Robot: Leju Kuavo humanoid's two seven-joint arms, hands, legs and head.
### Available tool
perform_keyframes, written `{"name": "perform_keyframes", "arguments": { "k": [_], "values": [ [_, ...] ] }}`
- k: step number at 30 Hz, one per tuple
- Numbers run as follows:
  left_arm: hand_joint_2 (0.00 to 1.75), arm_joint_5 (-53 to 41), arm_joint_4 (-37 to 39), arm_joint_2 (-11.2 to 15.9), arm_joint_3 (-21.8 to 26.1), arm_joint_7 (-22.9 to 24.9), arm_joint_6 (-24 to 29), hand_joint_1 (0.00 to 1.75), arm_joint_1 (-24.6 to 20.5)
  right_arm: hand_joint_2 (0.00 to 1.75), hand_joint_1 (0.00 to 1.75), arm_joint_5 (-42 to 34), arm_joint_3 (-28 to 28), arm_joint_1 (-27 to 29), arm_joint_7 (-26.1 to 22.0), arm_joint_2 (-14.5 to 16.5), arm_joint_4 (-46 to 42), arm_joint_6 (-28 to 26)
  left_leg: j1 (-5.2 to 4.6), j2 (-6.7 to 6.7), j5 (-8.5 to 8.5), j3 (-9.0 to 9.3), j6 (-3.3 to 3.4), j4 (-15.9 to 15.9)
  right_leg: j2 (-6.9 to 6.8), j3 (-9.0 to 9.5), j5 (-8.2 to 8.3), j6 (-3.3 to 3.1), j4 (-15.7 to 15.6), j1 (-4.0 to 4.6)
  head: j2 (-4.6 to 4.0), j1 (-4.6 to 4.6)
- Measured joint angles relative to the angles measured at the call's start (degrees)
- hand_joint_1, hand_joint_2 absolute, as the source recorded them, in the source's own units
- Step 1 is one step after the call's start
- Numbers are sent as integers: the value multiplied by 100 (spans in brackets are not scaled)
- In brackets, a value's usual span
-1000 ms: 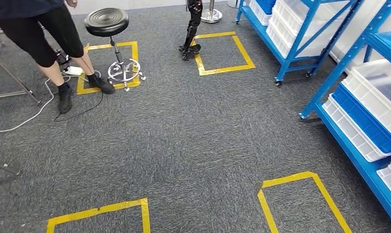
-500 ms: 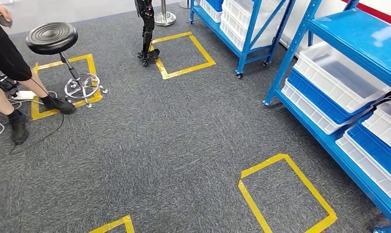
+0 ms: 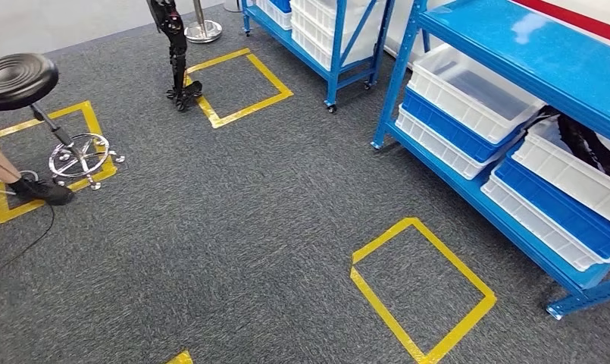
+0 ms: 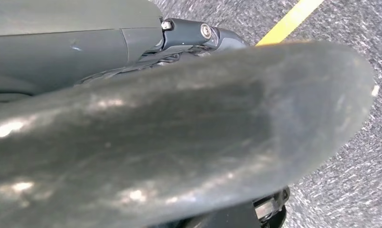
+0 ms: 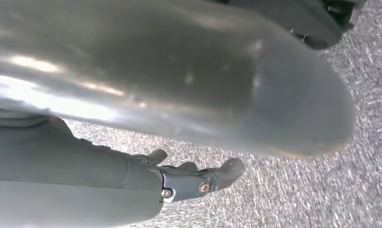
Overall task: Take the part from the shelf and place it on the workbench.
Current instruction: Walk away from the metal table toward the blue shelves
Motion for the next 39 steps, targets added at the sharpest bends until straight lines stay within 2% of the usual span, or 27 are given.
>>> {"name": "perform_keyframes", "arguments": {
  "k": [1,2,3,5,7,8,9,10,12,14,16,17,19,21,23,24,25,26,27,29,30,32,33,34,36,38,39],
  "values": [
    [0,0,-1,0,0,1,0,0,-7,0,0,0,0,4,0,-2,0,-1,13,21,-12,29,-37,-5,77,30,27,-45,-18,-14,0,0],
    [0,-1,-1,-1,0,0,0,0,-14,0,0,0,0,14,0,-4,0,-1,29,-60,-46,47,-70,24,148,68,56,-80,-41,-31,0,-7],
    [0,-1,-2,-2,0,-1,0,0,-18,0,0,1,0,20,1,-5,0,-2,39,-217,-138,19,-96,145,217,109,86,-115,-65,-55,0,-17],
    [0,-2,-2,-2,0,-1,1,0,-7,0,0,4,0,16,3,-1,-1,-3,53,-601,-478,-233,-129,730,357,157,110,-159,-83,-81,0,-42],
    [0,-2,-2,-2,0,3,2,0,14,0,0,8,0,5,4,8,0,-3,52,-735,-750,-603,-148,1415,533,168,103,-178,-80,-77,0,-48],
    [0,-1,-1,-3,0,7,4,0,22,0,0,8,-1,9,4,11,1,-3,54,-747,-731,-710,-152,1556,627,179,99,-180,-78,-74,0,-50],
    [0,-1,-1,-4,0,12,7,0,27,0,0,8,-1,16,4,11,1,-3,60,-752,-598,-717,-152,1488,719,196,95,-183,-77,-75,0,-50],
    [0,1,0,-4,0,20,13,0,28,0,0,8,-2,22,4,12,2,-3,71,-777,-370,-620,-150,1212,813,217,86,-179,-73,-80,0,-49],
    [0,2,1,-3,1,32,26,0,33,0,0,8,-2,26,4,16,1,-3,111,-1003,55,-308,-152,443,980,225,52,-142,-44,-76,0,-51],
    [0,2,3,-3,2,38,36,0,27,0,0,8,-4,20,4,19,1,-4,120,-1168,189,-145,-133,36,1107,173,27,-77,-25,-70,0,-51],
    [0,-1,3,-4,2,35,46,0,9,0,0,8,-13,35,4,18,2,-5,93,-1080,177,-135,-71,4,1210,118,29,-15,-44,-92,0,-51],
    [0,-7,2,-5,2,30,59,0,2,0,0,8,-24,49,4,16,2,-5,89,-1021,185,-129,-31,-13,1171,93,19,10,-24,-101,0,-51],
    [0,-25,1,-10,2,8,86,0,5,0,0,8,-55,55,4,14,2,-5,95,-885,200,-116,50,-53,860,-55,-131,23,266,-97,0,-24],
    [0,-45,0,-13,2,-4,108,0,19,0,0,8,-79,35,4,14,2,-5,80,-719,194,-115,98,-66,521,-446,-454,-3,998,-99,0,2],
    [0,-55,0,-13,3,-4,131,0,28,0,0,8,-88,26,8,14,2,-7,68,-540,178,-116,111,-65,446,-788,-653,23,1620,-113,0,4],
    [0,-57,0,-14,3,-4,143,0,25,0,0,8,-91,31,13,13,2,-7,67,-463,170,-112,108,-65,430,-804,-621,69,1634,-116,0,5],
    [0,-62,0,-19,3,-4,155,0,21,0,0,8,-94,37,21,11,2,-7,70,-393,162,-104,101,-65,397,-689,-505,125,1400,-117,0,6],
    [0,-69,0,-25,2,-4,164,0,18,0,0,9,-99,40,30,7,2,-8,71,-327,153,-92,88,-65,314,-474,-348,175,990,-114,0,7],
    [0,-78,0,-31,2,-4,173,0,17,0,0,12,-104,33,36,5,1,-8,59,-264,138,-75,65,-61,168,-249,-198,196,557,-99,0,10],
    [0,-95,0,-40,2,-6,186,0,20,0,0,21,-115,10,44,3,0,-10,31,-143,98,-32,-2,-61,-43,18,-14,145,29,-60,0,7],
    [0,-101,0,-42,2,-7,194,0,18,0,0,27,-121,4,46,4,0,-10,20,-80,79,-2,-41,-69,-58,33,15,93,-27,-40,0,7],
    [0,-109,-2,-48,2,-11,203,0,-2,0,0,33,-132,14,50,3,1,-11,37,17,50,70,-115,-86,95,50,59,-7,-53,-60,0,4],
    [0,-113,-4,-50,2,-14,207,0,-9,0,0,34,-134,22,51,4,2,-12,52,-52,-4,82,-147,-34,170,84,84,-50,-72,-87,0,-5],
    [0,-116,-6,-52,2,-17,209,0,-12,0,0,36,-136,27,52,5,2,-13,67,-195,-118,43,-172,114,240,120,111,-95,-91,-117,0,-22],
    [0,-118,-8,-52,2,-19,213,0,-3,0,0,40,-137,26,52,12,2,-15,85,-573,-495,-230,-206,750,379,157,134,-151,-101,-140,0,-57],
    [0,-119,-7,-52,2,-19,215,0,14,0,0,42,-138,25,51,19,2,-16,87,-724,-742,-581,-228,1404,550,164,132,-170,-98,-132,0,-66],
    [0,-119,-7,-52,2,-19,216,0,21,0,0,42,-138,29,51,21,2,-16,88,-742,-694,-657,-231,1490,644,174,128,-172,-95,-128,0,-66]
  ]
}}
